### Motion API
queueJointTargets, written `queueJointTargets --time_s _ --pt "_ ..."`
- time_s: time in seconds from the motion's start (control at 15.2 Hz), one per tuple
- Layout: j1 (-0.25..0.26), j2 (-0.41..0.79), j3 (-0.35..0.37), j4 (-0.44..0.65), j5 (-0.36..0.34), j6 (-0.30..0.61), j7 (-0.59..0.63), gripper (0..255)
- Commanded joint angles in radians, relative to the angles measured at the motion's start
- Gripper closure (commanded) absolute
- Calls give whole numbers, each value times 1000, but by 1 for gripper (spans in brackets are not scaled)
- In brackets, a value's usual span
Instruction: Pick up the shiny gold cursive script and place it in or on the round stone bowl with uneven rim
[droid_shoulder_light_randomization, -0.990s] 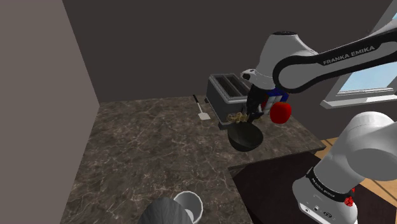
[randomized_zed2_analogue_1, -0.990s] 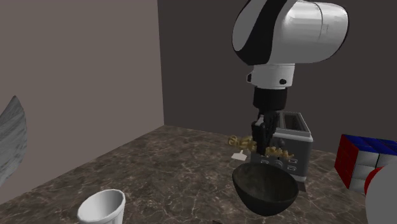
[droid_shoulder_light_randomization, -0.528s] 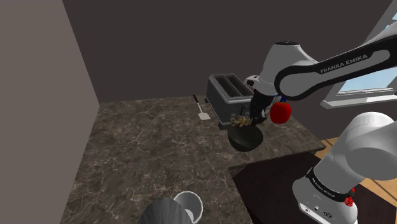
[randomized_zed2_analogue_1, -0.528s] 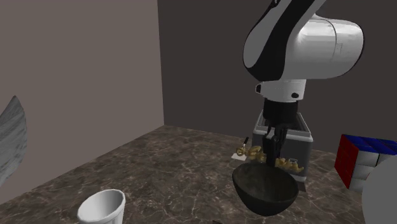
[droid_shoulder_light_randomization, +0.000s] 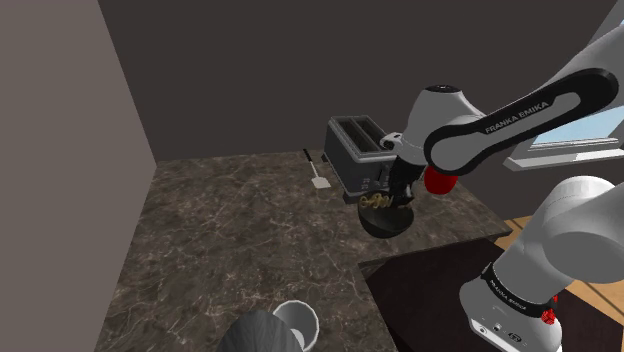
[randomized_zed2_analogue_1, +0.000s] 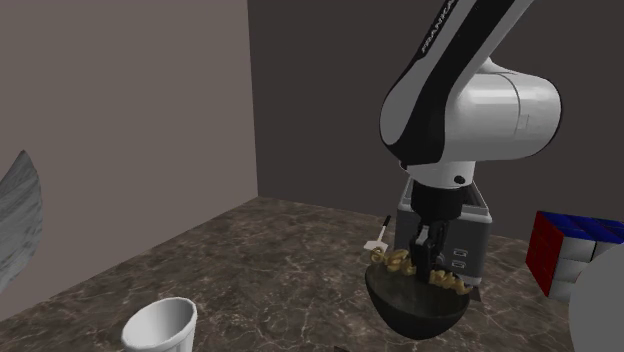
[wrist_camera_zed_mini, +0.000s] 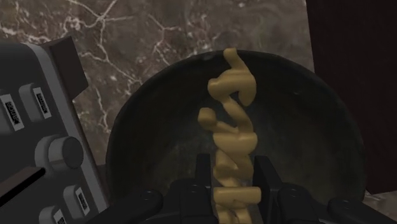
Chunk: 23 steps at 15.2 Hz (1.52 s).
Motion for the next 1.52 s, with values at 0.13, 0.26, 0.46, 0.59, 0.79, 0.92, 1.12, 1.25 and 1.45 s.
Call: queueJointTargets --time_s 0.13,0.26,0.46,0.59,0.79,0.92,1.12,1.25,1.45 --pt "1 19 0 -4 0 25 1 255" --pt "1 19 0 -4 0 25 1 255" --pt "1 19 0 -4 0 25 1 255" --pt "1 19 0 -4 0 25 1 0" --pt "1 19 0 -4 0 25 1 0" --pt "0 -23 1 6 0 -27 1 0" --pt "-1 -124 3 45 1 -168 1 0" --pt "-1 -124 3 45 1 -168 1 0" --pt "-1 -124 3 45 1 -168 1 0"
